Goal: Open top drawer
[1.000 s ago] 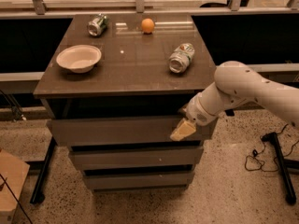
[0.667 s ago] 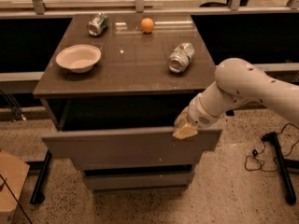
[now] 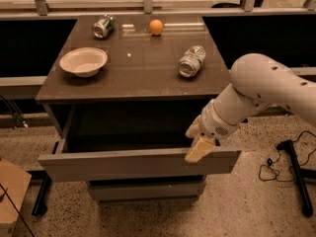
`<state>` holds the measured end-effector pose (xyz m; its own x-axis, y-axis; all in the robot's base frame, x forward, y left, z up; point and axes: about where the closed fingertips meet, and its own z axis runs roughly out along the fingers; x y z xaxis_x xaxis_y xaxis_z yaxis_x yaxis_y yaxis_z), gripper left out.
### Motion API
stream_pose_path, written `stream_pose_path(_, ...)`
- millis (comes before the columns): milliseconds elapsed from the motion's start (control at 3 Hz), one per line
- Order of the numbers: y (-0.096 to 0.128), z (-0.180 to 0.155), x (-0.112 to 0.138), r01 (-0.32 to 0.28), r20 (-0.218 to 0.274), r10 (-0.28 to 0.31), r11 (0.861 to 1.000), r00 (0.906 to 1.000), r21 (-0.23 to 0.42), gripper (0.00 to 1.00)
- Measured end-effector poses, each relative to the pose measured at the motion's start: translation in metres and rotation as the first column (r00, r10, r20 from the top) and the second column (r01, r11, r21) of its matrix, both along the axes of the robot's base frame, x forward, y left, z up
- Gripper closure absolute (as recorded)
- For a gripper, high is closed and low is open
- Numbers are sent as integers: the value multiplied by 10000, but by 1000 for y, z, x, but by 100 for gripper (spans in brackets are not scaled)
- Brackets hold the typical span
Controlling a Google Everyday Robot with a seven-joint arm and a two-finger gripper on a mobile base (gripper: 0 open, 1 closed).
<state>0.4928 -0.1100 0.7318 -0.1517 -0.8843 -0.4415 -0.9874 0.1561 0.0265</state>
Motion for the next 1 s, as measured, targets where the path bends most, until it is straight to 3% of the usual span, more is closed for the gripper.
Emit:
stream_pose_path(333, 2, -1, -1, -75, -37, 75, 9999, 10000, -88, 8)
stream_pose_path(667, 3, -9, -4, -90, -206, 84, 9996, 9998, -283, 0)
stream_pose_path(1000, -9, -30, -29, 323, -1322, -351, 9992, 9906, -232, 3)
